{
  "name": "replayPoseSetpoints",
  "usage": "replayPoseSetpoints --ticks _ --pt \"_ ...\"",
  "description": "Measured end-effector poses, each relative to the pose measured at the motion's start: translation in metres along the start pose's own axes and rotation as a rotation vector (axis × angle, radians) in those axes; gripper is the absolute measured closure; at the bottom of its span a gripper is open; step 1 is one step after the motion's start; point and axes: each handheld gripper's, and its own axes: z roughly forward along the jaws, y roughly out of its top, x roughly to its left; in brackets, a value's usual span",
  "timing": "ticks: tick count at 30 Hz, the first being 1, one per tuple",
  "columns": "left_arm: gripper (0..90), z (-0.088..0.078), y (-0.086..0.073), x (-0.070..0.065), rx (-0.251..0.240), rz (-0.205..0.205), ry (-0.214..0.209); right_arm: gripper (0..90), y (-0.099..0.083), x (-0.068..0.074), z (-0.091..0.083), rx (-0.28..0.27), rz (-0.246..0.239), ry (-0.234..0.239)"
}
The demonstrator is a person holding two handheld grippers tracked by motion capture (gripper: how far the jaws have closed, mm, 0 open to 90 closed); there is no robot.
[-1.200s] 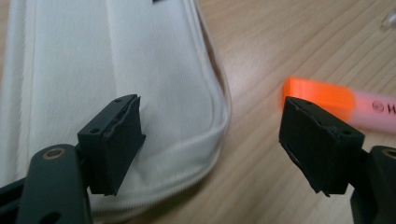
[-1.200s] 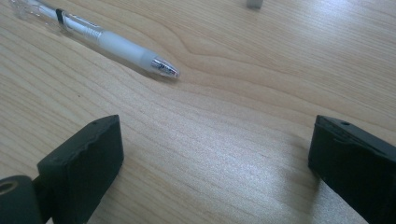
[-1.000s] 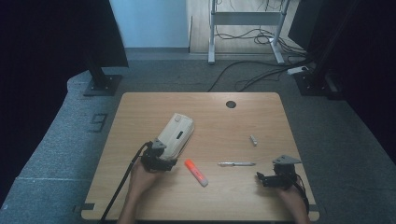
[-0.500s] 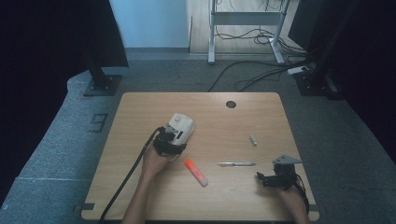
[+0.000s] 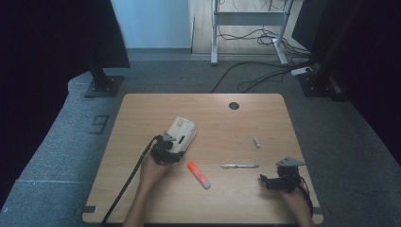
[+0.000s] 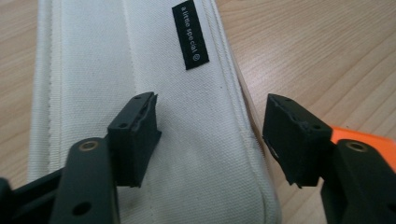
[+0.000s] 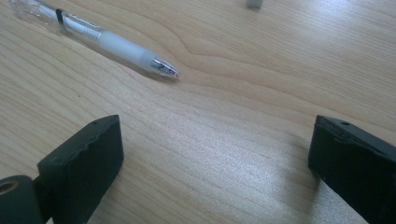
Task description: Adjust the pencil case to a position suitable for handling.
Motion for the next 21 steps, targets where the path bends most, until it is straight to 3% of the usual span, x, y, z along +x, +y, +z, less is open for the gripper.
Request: replayPoseSetpoints --ticks 14,21 --pt "52.5 -0.014 -0.02 -0.01 -0.013 0.019 0.057 2.9 0.0 0.0 0.0 0.0 0.0 0.0" --pt "67.7 -0.028 -0.021 -0.011 -0.024 0.034 0.082 2.9 0.0 0.0 0.0 0.0 0.0 0.0"
